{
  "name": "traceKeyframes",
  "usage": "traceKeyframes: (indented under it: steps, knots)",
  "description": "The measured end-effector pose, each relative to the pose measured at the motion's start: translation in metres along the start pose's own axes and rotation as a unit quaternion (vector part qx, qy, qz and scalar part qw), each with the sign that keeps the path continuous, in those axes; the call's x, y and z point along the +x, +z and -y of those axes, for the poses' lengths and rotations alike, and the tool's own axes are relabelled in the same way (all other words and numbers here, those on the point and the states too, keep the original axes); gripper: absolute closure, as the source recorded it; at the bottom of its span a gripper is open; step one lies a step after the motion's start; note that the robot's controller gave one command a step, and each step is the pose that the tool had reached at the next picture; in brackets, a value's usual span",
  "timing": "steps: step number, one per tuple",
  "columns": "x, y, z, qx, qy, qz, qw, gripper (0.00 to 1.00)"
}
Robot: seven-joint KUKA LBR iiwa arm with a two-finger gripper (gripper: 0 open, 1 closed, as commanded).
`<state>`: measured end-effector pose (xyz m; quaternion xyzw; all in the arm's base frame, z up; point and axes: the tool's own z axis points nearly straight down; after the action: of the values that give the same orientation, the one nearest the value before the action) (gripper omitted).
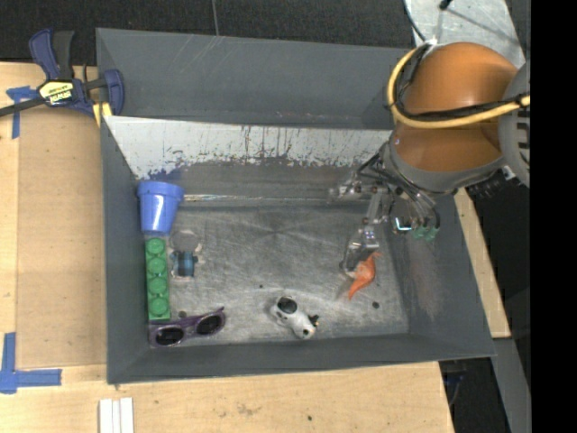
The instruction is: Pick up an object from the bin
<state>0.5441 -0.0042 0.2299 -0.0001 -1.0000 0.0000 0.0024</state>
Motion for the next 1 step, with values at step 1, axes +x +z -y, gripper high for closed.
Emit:
traceKeyframes:
  steps: [1]
  knots:
    - [-0.0016,-0.0044,0.0000,0.000,0.000,0.0043,1.0000,0.00]
